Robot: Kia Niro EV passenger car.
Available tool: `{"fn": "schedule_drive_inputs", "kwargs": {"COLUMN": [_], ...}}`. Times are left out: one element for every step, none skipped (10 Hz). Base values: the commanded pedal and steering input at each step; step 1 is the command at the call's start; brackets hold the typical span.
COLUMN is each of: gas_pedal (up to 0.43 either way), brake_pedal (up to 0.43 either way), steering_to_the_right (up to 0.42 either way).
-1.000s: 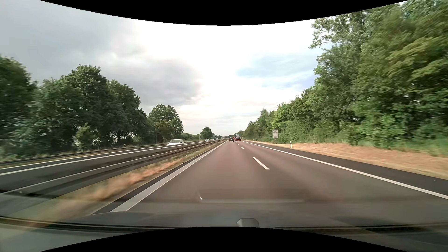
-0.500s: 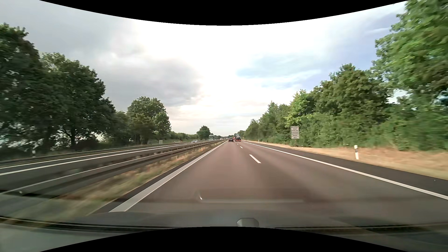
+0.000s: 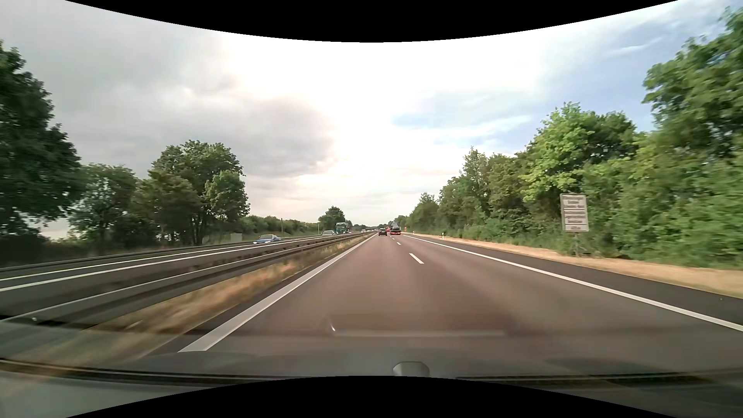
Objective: Follow the waypoints while adhering to traffic rules and regulations
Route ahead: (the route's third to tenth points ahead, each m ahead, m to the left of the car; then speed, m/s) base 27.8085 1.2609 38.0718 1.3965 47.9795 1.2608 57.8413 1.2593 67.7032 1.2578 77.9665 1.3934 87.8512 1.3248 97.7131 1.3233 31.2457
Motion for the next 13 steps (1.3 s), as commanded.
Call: {"fn": "schedule_drive_inputs", "kwargs": {"gas_pedal": [0.240,0.240,0.240,0.240,0.240,0.240,0.240,0.240,0.240,0.240,0.240,0.240,0.240], "brake_pedal": [0.000,0.000,0.000,0.000,0.000,0.000,0.000,0.000,0.000,0.000,0.000,0.000,0.000], "steering_to_the_right": [-0.004,-0.003,-0.003,-0.003,-0.003,-0.004,-0.004,-0.004,-0.003,-0.003,-0.003,-0.003,-0.003]}}
